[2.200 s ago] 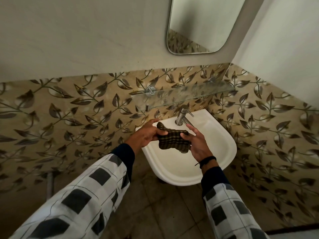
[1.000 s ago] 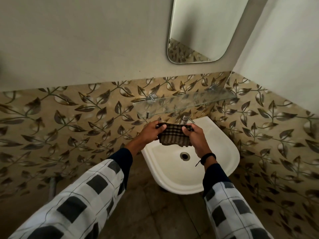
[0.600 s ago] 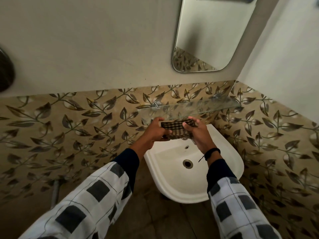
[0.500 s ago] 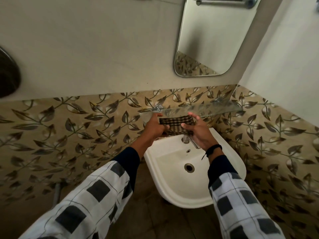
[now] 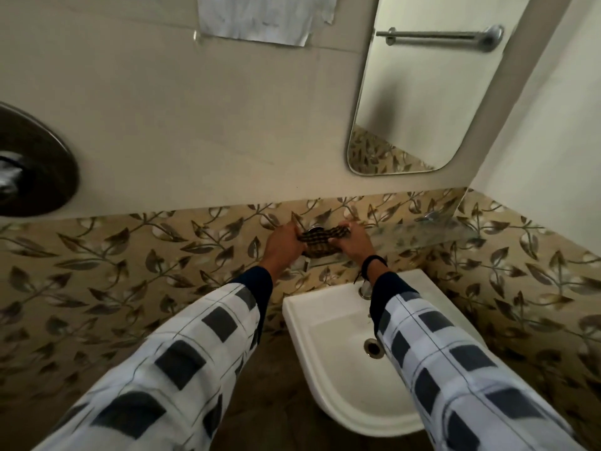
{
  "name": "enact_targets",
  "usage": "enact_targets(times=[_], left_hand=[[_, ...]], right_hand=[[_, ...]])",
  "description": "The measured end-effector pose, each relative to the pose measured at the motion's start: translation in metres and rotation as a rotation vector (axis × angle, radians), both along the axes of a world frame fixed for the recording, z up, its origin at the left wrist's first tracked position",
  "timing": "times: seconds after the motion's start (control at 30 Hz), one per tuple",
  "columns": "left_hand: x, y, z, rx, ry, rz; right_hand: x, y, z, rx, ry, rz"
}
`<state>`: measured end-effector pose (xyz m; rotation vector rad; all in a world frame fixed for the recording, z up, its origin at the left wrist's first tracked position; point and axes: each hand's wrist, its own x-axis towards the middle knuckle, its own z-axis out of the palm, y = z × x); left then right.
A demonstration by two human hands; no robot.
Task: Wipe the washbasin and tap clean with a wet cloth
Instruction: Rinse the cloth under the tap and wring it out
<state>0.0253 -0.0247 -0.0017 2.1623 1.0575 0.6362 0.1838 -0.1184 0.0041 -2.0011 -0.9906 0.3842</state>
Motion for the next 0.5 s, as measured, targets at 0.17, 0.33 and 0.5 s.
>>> enact_targets(times=[0.17,0.33,0.5], left_hand=[[0.004,0.005,-0.005,0.065,0.029,-0.123],[0.01,0.005,-0.011,0.14,0.114,-0.114],[0.013,-0.002,-0.011,0.139,0.134,-0.055]], right_hand=[[0.0,0.006,-0.006,-0.094,-0.152,-0.113],[0.003,0.009,-0.01,-0.182,-0.219,-0.104],[0.007,0.005,-0.008,-0.256,-0.242,-0.076]])
